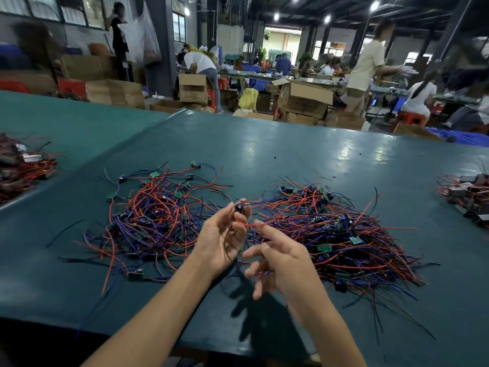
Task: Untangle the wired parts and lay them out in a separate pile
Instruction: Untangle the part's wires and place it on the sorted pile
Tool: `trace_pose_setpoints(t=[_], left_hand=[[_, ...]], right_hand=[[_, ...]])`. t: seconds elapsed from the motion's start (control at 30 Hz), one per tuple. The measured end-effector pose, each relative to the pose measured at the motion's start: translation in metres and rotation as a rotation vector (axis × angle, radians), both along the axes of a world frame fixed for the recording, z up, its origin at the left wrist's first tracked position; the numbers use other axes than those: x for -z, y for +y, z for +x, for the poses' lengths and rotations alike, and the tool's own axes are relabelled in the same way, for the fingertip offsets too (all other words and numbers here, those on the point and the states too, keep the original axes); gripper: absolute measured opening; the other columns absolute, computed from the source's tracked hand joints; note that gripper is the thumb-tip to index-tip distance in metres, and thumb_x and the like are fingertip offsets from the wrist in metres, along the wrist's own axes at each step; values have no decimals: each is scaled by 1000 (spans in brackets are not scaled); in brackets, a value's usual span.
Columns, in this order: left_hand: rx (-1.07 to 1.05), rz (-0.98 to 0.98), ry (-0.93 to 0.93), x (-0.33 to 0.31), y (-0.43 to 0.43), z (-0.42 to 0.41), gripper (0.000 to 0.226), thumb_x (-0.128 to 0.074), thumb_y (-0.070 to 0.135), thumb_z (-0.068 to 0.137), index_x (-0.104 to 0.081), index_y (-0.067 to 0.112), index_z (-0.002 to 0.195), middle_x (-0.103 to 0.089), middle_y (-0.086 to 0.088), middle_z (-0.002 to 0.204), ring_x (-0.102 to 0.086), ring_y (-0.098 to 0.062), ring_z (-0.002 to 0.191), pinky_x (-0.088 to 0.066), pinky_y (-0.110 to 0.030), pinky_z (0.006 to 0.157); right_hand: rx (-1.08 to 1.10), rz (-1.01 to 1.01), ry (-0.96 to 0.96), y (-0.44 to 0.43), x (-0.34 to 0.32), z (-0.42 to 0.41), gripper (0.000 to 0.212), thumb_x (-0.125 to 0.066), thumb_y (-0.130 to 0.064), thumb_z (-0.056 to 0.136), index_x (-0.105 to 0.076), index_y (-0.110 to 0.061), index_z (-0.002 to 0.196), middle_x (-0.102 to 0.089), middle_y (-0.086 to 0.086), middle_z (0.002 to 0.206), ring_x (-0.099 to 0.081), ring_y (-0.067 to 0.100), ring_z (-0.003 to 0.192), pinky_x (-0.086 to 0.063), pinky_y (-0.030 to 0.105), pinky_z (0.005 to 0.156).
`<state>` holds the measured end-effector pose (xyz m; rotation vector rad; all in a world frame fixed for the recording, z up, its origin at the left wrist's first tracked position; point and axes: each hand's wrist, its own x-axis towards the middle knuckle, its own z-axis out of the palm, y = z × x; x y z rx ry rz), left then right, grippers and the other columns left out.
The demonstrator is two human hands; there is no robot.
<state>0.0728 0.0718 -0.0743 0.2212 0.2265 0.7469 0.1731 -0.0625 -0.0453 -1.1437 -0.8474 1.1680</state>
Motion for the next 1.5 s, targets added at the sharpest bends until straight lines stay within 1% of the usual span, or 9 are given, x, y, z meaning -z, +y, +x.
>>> trace_pose_setpoints(t=[0.17, 0.33, 0.43, 0.53, 0.7, 0.9, 1.07, 1.27, 1.5], left_hand=[[-74, -31, -90, -1, -2, -3, 23, -66, 8, 85, -70, -3, 105, -70, -11, 98, -64, -8, 60, -51, -15, 47], [13, -16, -96, -3, -3, -3, 23, -67, 15, 84, -68, 1, 102, -72, -7, 91, -61, -5, 53, -48, -18, 44], [42, 125, 50, -4, -7, -1, 19, -69, 17, 84, -71, 2, 96, -72, -5, 84, -60, -3, 51, -53, -19, 48], [61, 295, 214, -2, -13, 3, 15, -70, 20, 87, -79, 7, 86, -75, -7, 85, -69, -9, 61, -60, -23, 63], [39, 322, 231, -3, -15, 2, 9, -72, 18, 88, -80, 13, 89, -73, -4, 82, -70, -11, 64, -59, -23, 62], [75, 464, 283, -3, -23, 3, 29, -69, 12, 88, -73, 7, 117, -75, -8, 108, -74, -17, 96, -59, -26, 70], [85, 545, 425, -3, -26, 4, 26, -74, 16, 83, -75, 10, 108, -76, -11, 110, -75, -20, 96, -59, -26, 72], [53, 574, 495, -2, -28, 8, 25, -71, 11, 85, -70, 4, 108, -76, -18, 107, -76, -25, 94, -60, -25, 69], [14, 595, 498, -1, -31, 9, 21, -73, 11, 81, -64, 10, 101, -76, -15, 109, -75, -30, 100, -51, -22, 63]], right_hand=[[402, 435, -694, -10, -1, 9, 43, -45, 4, 84, -78, -23, 80, -71, -3, 88, -65, 19, 70, -55, 34, 58], [466, 226, -575, 14, 3, 16, 19, -66, -14, 95, -74, -30, 100, -72, -4, 84, -69, 24, 75, -58, 55, 70], [322, 148, -703, 31, 3, 18, 35, -76, -27, 90, -71, -23, 125, -71, -3, 87, -67, 17, 80, -57, 47, 84], [209, 166, -610, 41, -2, 21, 37, -79, -23, 87, -74, -16, 123, -76, -4, 96, -69, 7, 88, -57, 36, 92], [180, 263, -702, 49, -7, 32, 22, -78, -17, 88, -79, -16, 110, -77, 0, 92, -72, 15, 90, -57, 30, 84], [238, 186, -526, 60, -16, 43, 17, -77, -20, 89, -81, -13, 74, -70, 0, 58, -57, 4, 49, -44, 16, 48], [34, -68, -891, 67, -29, 62, 27, -77, -32, 88, -77, -12, 70, -58, -3, 51, -49, 9, 48, -41, 25, 51], [-41, -142, -909, 73, -27, 65, 35, -75, -27, 90, -70, -12, 59, -51, -1, 50, -44, 13, 48, -36, 22, 46], [166, -136, -990, 94, -42, 79, 42, -75, -28, 85, -67, 12, 82, -39, 10, 55, -31, 16, 51, -29, 26, 54]])
